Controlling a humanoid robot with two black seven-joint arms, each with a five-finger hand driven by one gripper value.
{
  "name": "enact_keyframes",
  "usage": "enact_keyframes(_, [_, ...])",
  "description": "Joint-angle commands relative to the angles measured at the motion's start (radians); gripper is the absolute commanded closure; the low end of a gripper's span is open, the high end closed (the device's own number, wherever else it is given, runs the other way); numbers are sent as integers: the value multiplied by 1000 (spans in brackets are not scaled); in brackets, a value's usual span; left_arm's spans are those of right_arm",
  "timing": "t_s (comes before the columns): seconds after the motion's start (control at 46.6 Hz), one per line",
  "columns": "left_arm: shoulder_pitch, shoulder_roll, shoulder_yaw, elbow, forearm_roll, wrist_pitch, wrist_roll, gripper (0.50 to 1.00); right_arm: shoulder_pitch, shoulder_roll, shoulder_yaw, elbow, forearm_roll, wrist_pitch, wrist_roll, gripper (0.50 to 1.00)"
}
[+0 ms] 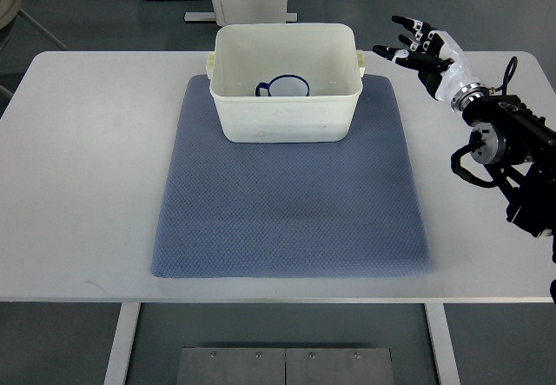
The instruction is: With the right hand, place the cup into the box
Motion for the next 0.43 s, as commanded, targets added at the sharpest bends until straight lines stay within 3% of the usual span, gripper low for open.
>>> enact_keyframes(0.0, [0, 0, 0, 0, 0, 0, 0, 500, -16, -3, -1, -1, 0, -1, 2, 500])
enact_keyframes(0.407, [0, 0, 0, 0, 0, 0, 0, 500, -62, 0, -1, 0, 0, -3, 6, 500])
